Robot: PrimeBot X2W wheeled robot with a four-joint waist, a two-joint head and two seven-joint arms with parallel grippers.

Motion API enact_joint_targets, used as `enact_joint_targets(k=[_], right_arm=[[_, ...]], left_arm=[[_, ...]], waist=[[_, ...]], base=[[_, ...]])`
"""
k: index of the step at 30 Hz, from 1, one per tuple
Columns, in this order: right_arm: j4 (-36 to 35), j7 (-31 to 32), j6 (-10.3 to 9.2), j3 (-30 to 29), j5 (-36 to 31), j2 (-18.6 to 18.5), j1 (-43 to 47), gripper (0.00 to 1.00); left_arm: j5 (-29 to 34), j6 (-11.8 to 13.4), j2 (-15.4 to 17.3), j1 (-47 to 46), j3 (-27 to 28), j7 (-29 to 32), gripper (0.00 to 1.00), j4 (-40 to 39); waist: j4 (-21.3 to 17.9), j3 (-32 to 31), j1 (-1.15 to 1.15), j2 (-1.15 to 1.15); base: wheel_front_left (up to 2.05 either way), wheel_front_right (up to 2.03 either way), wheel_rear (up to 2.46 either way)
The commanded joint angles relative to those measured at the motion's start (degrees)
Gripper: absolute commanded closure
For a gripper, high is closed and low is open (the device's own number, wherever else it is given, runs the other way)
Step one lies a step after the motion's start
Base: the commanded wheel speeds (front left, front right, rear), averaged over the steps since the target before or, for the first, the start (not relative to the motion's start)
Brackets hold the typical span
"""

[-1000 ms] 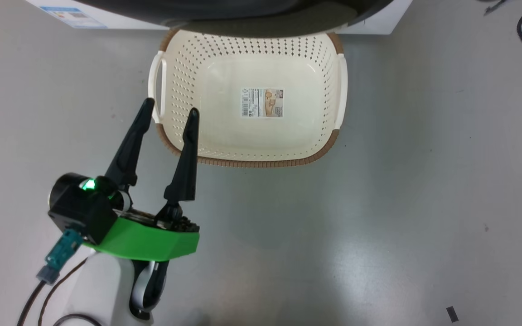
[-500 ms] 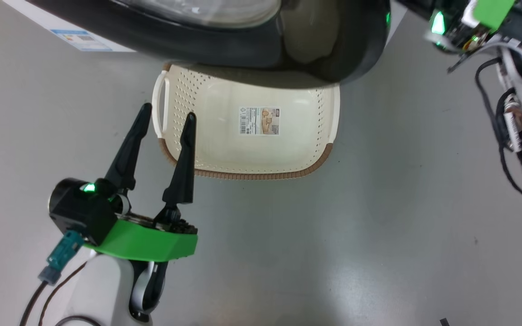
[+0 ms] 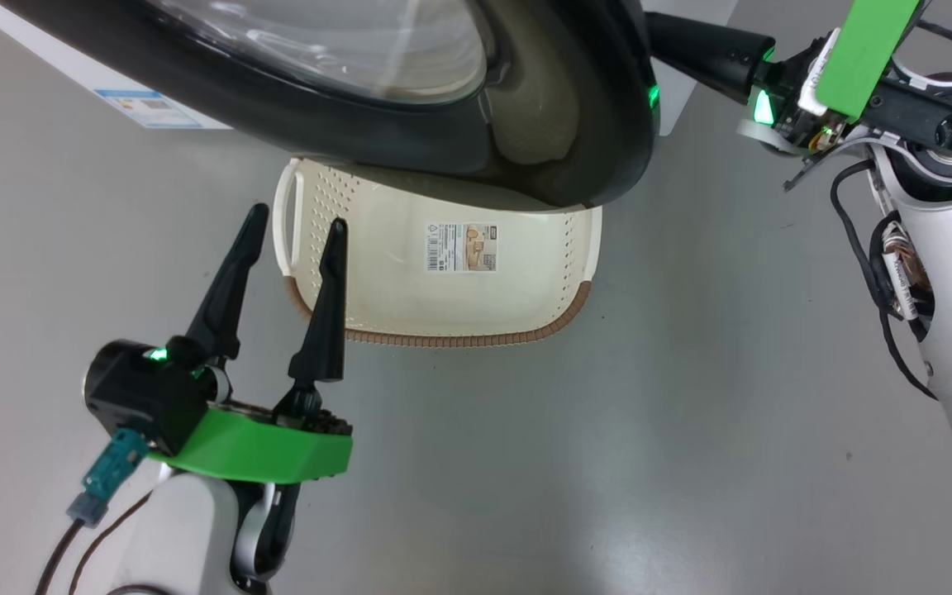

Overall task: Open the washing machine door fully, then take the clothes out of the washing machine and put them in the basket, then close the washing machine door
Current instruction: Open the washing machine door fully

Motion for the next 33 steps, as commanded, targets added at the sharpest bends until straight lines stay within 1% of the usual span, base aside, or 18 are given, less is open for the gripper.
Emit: enact_joint_targets(k=[1, 6, 7, 8, 9, 10, 14, 19, 22, 26, 31, 33], right_arm=[[-1.6, 0.0, 0.44, 0.2, -0.6, 1.4, 1.5, 1.0], [-1.3, -1.2, 0.44, -0.3, -1.2, 1.8, 1.7, 1.0], [-1.2, -2.1, 0.44, -0.6, -1.6, 1.9, 1.7, 0.88], [-1.1, -3.0, 0.44, -0.8, -2.0, 2.0, 1.7, 0.52], [-1.1, -3.6, 0.44, -0.9, -2.3, 2.2, 1.7, 0.39], [-1.1, -4.3, 0.44, -0.9, -2.8, 2.2, 1.8, 0.0], [-2.7, -9.0, 0.44, -0.9, -5.9, 1.4, 2.6, 0.0], [-7.5, -18.9, 0.44, 1.5, -12.5, -1.7, 5.7, 0.0], [-9.8, -26.2, 0.44, 5.6, -17.3, -4.7, 8.0, 0.0], [-10.3, -37.8, 0.44, 11.9, -22.8, -8.5, 10.4, 0.0], [-7.7, -53.0, 0.44, 20.5, -29.1, -12.0, 12.2, 0.0], [-5.8, -58.7, 0.44, 23.0, -31.1, -12.9, 12.8, 0.0]], left_arm=[[0.5, -0.2, 1.2, 1.5, 2.1, -0.3, 0.0, -1.1], [0.2, -0.2, 1.2, 1.6, 2.2, -0.3, 0.0, -1.1], [0.2, -0.1, 1.2, 1.6, 2.3, -0.3, 0.0, -1.0], [0.2, -0.2, 1.2, 1.6, 2.4, -0.3, 0.0, -1.0], [0.2, -0.2, 1.2, 1.6, 2.5, -0.3, 0.0, -0.9], [0.2, -0.2, 1.2, 1.6, 2.6, -0.3, 0.0, -0.9], [-0.1, 0.0, 1.2, 1.4, 2.9, -0.3, 0.0, -0.4], [-0.9, 0.4, 1.2, 1.0, 3.1, -0.3, 0.0, 0.2], [-0.7, 0.6, 1.2, 0.9, 3.3, -0.3, 0.0, 0.5], [-0.6, 0.9, 1.2, 1.1, 3.8, -0.3, 0.0, 0.8], [-0.4, 0.9, 1.2, 1.5, 4.7, -0.3, 0.0, 1.0], [-0.4, 0.8, 1.2, 1.7, 4.9, -0.3, 0.0, 1.1]], waist=[[-0.3, -0.3, 0.0, 0.0], [-0.6, -0.4, 0.0, 0.0], [-0.8, -0.4, 0.0, 0.0], [-0.9, -0.3, 0.0, 0.0], [-1.0, -0.3, 0.0, 0.0], [-1.2, -0.3, 0.0, 0.0], [-1.8, -0.4, 0.0, 0.0], [-2.4, -0.7, 0.0, 0.0], [-2.9, -0.9, 0.0, 0.0], [-3.9, -1.5, 0.0, 0.0], [-5.3, -2.2, 0.0, 0.0], [-5.7, -2.6, 0.0, 0.0]], base=[[0.0, 0.0, 0.0], [0.0, 0.0, 0.0], [0.0, 0.0, 0.0], [0.0, 0.0, 0.0], [0.0, 0.0, 0.0], [0.0, 0.0, 0.0], [0.0, 0.0, 0.0], [0.0, 0.0, 0.0], [0.0, 0.0, 0.0], [0.0, 0.0, 0.0], [0.0, 0.0, 0.0], [0.0, 0.0, 0.0]])
